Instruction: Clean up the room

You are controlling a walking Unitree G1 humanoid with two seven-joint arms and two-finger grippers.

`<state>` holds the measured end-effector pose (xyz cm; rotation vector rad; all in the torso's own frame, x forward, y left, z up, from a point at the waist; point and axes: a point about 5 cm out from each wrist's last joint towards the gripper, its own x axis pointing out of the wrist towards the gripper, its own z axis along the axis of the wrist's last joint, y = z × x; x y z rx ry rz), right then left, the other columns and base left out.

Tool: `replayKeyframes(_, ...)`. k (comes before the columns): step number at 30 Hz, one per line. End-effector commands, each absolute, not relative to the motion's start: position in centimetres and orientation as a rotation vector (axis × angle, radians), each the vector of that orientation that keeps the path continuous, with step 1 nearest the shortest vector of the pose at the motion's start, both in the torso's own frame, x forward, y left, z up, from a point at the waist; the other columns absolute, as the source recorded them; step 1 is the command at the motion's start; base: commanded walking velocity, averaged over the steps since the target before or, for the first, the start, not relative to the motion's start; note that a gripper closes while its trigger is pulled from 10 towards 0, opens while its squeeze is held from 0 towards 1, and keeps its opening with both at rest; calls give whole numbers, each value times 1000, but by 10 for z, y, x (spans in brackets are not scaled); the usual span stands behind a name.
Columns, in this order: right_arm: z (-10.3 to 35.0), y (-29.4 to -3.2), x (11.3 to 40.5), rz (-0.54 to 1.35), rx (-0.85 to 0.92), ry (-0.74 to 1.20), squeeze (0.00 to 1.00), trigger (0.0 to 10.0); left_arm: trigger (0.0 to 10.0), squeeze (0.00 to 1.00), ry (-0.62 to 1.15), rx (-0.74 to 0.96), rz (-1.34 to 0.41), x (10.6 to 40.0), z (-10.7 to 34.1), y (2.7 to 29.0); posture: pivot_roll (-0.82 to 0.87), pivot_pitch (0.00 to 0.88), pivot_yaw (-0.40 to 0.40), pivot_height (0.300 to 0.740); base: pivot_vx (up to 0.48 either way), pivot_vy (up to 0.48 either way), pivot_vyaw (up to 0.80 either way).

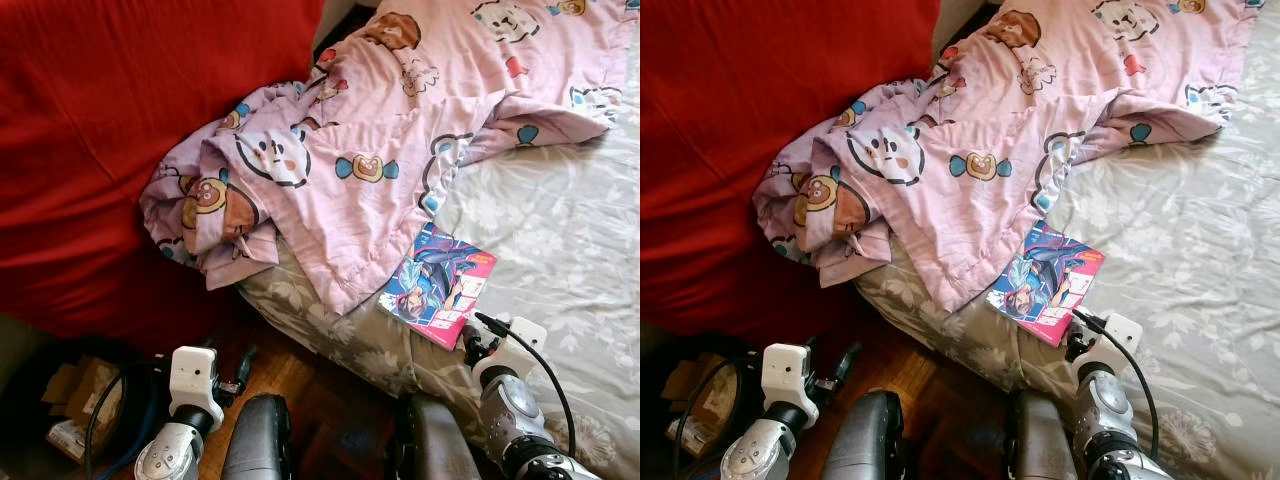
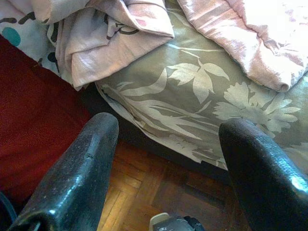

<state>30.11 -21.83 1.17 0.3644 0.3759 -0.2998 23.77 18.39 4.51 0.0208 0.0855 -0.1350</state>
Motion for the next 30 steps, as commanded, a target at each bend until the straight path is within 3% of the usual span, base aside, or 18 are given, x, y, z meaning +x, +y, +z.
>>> replayKeyframes(1,2,-211,294,-284,392,424,0,0,10000,0,120,38,-128,231,41,188,156,317,84,620,0,0,0)
replayKeyframes(14,-2,-199,293,-226,422,432,0,0,10000,0,112,46,-129,233,43,185,149,312,83,620,0,0,0)
replayKeyframes(30,3,-211,295,-291,410,406,0,0,10000,0,100,28,-110,248,43,183,128,265,65,620,0,0,0)
